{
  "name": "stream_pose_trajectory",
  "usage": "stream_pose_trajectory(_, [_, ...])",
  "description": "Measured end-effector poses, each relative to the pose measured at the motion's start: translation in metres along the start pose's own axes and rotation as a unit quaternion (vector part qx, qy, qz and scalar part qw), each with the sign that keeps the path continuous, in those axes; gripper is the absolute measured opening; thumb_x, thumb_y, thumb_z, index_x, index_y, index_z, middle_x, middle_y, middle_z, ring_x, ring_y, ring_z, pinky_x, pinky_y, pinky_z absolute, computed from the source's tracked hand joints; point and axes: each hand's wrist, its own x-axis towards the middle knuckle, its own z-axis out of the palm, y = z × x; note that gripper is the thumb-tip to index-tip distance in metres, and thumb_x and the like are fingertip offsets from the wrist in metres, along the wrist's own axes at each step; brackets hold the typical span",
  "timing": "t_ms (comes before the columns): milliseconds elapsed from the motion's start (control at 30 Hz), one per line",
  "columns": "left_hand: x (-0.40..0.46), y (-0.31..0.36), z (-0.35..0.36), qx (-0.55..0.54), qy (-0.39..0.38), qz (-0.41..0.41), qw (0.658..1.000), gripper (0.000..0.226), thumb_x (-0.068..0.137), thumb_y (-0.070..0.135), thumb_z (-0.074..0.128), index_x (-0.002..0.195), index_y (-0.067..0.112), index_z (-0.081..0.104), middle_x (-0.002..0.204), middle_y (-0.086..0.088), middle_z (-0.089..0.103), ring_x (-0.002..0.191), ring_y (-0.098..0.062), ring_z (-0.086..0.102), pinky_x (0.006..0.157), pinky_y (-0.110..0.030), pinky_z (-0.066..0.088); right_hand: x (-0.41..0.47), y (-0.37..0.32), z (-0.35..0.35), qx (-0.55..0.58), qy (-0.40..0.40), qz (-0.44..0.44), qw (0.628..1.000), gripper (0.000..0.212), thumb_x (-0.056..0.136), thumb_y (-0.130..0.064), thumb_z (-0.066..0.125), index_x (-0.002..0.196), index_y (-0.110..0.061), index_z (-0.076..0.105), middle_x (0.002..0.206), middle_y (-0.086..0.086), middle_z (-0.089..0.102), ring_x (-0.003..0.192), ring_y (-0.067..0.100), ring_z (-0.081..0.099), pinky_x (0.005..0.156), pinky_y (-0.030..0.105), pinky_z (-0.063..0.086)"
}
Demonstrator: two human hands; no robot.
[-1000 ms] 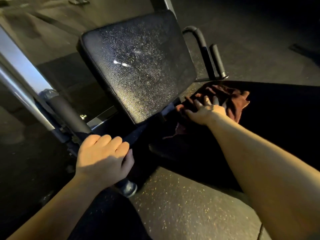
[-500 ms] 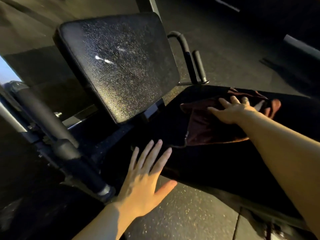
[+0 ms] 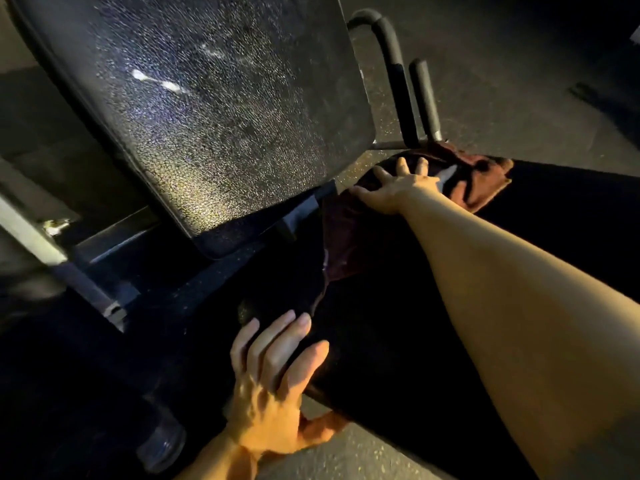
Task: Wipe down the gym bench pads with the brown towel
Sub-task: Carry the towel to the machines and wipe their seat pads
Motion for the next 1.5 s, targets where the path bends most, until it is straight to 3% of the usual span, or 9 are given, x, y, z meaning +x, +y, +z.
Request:
stream_pose_trajectory(200, [-0.001, -0.004, -0.008, 0.03, -0.031, 0.027, 0.999, 0.066, 0.096, 0.069, 0.023, 0.138, 0.019, 0.033, 0.135, -0.012, 0.046, 0.13, -0.028, 0.045, 0.114, -0.047, 0.026, -0.019, -0.005, 0.005, 0.006, 0.01, -0.035, 0.999, 0.085, 0.084, -0.086, 0.015, 0.155, -0.043, 0.001, 0.166, 0.001, -0.007, 0.151, 0.033, -0.012, 0.109, 0.072, -0.01])
stream_pose_trajectory(400, [0.003, -0.001, -0.031, 0.078, -0.116, 0.038, 0.989, 0.065, 0.095, 0.06, 0.043, 0.139, 0.013, 0.039, 0.145, -0.01, 0.041, 0.139, -0.029, 0.039, 0.117, -0.05, 0.026, -0.068, -0.021, 0.013, 0.01, 0.002, -0.06, 0.998, 0.078, 0.089, -0.081, 0.016, 0.155, -0.042, -0.002, 0.166, 0.002, -0.006, 0.151, 0.032, -0.012, 0.111, 0.067, -0.012])
stream_pose_trajectory(533, [0.017, -0.007, -0.067, 0.208, -0.165, 0.109, 0.958, 0.057, 0.104, 0.045, 0.039, 0.154, 0.018, 0.027, 0.149, -0.008, 0.045, 0.14, -0.024, 0.04, 0.101, -0.055, 0.045, -0.096, -0.026, 0.02, 0.01, -0.001, -0.07, 0.997, 0.077, 0.09, -0.079, 0.016, 0.155, -0.042, -0.003, 0.166, 0.001, -0.006, 0.151, 0.029, -0.012, 0.114, 0.065, -0.012])
stream_pose_trajectory(667, [0.025, -0.008, -0.145, 0.219, -0.16, 0.17, 0.947, 0.056, 0.096, 0.045, 0.047, 0.147, 0.022, 0.044, 0.153, -0.009, 0.042, 0.142, -0.026, 0.036, 0.115, -0.056, 0.021, -0.116, -0.031, 0.023, 0.011, -0.007, -0.078, 0.997, 0.076, 0.092, -0.077, 0.016, 0.156, -0.039, 0.0, 0.166, 0.002, -0.006, 0.151, 0.029, -0.012, 0.113, 0.065, -0.012])
stream_pose_trajectory(800, [0.029, -0.069, -0.202, 0.304, -0.192, 0.161, 0.919, 0.054, 0.099, 0.047, 0.039, 0.144, 0.018, 0.05, 0.147, -0.014, 0.05, 0.142, -0.027, 0.034, 0.119, -0.058, 0.01, -0.128, -0.036, 0.023, 0.011, -0.011, -0.068, 0.998, 0.076, 0.093, -0.075, 0.016, 0.156, -0.037, 0.0, 0.166, 0.003, -0.007, 0.151, 0.029, -0.012, 0.114, 0.065, -0.011])
stream_pose_trajectory(867, [0.025, -0.102, -0.201, 0.309, -0.218, 0.207, 0.902, 0.05, 0.101, 0.049, 0.035, 0.136, 0.019, 0.054, 0.136, -0.014, 0.059, 0.134, -0.029, 0.041, 0.118, -0.061, 0.01, -0.136, -0.041, 0.024, 0.008, -0.014, -0.07, 0.997, 0.076, 0.093, -0.075, 0.015, 0.157, -0.036, 0.0, 0.166, 0.003, -0.008, 0.151, 0.03, -0.013, 0.114, 0.066, -0.011])
stream_pose_trajectory(967, [0.022, -0.124, -0.186, 0.311, -0.177, 0.273, 0.893, 0.049, 0.099, 0.054, 0.037, 0.133, 0.023, 0.054, 0.134, -0.009, 0.054, 0.125, -0.03, 0.047, 0.117, -0.062, 0.013, -0.156, -0.05, 0.031, -0.01, -0.016, -0.106, 0.994, 0.079, 0.089, -0.08, 0.013, 0.156, -0.039, -0.002, 0.165, 0.002, -0.01, 0.151, 0.03, -0.014, 0.111, 0.069, -0.012])
stream_pose_trajectory(1233, [0.012, -0.125, -0.171, 0.268, -0.102, 0.24, 0.927, 0.052, 0.094, 0.063, 0.042, 0.13, 0.028, 0.053, 0.132, -0.003, 0.047, 0.131, -0.024, 0.032, 0.117, -0.058, 0.011, -0.162, -0.05, 0.027, -0.007, -0.05, -0.137, 0.989, 0.089, 0.077, -0.09, 0.019, 0.153, -0.049, -0.002, 0.165, -0.006, -0.013, 0.15, 0.028, -0.018, 0.107, 0.072, -0.013])
stream_pose_trajectory(1500, [0.011, -0.124, -0.172, 0.259, -0.105, 0.24, 0.93, 0.056, 0.09, 0.068, 0.047, 0.128, 0.028, 0.054, 0.129, -0.002, 0.047, 0.133, -0.023, 0.026, 0.112, -0.066, 0.015, -0.1, -0.015, 0.006, 0.056, -0.053, 0.024, 0.997, 0.105, 0.066, -0.096, 0.023, 0.155, -0.044, 0.0, 0.165, -0.005, -0.011, 0.149, 0.032, -0.019, 0.115, 0.067, 0.0])
